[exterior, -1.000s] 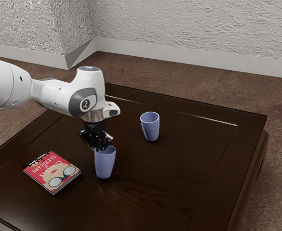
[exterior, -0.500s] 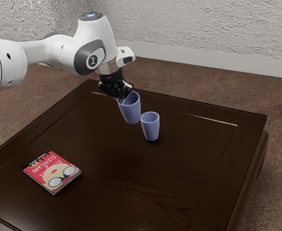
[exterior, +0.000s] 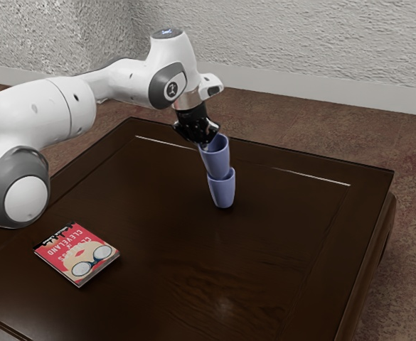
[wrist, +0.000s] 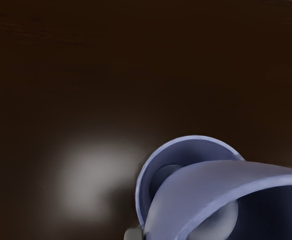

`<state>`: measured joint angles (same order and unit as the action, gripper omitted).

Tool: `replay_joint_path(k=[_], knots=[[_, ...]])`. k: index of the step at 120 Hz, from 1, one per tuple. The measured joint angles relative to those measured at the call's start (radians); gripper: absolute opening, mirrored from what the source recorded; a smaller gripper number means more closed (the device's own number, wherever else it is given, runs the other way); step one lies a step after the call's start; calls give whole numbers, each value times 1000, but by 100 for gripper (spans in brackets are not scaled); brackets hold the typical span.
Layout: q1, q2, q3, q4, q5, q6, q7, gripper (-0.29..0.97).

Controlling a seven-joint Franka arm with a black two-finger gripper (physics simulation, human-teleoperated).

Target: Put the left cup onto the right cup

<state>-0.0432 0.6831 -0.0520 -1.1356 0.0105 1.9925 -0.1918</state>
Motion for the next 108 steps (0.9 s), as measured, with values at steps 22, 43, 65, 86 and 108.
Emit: replay_joint_path(k=[22,43,65,86,108], knots=[[7,9,0,-4,-13,-29,12,-11],[-2,8,4,-6,-36,-40,22,20],[-22,-64,16,-50,-29,-53,29,48],[-75,-249,44,-196,3,-72,36,59],[-100,-533,59,-472,83,-132,44,64]])
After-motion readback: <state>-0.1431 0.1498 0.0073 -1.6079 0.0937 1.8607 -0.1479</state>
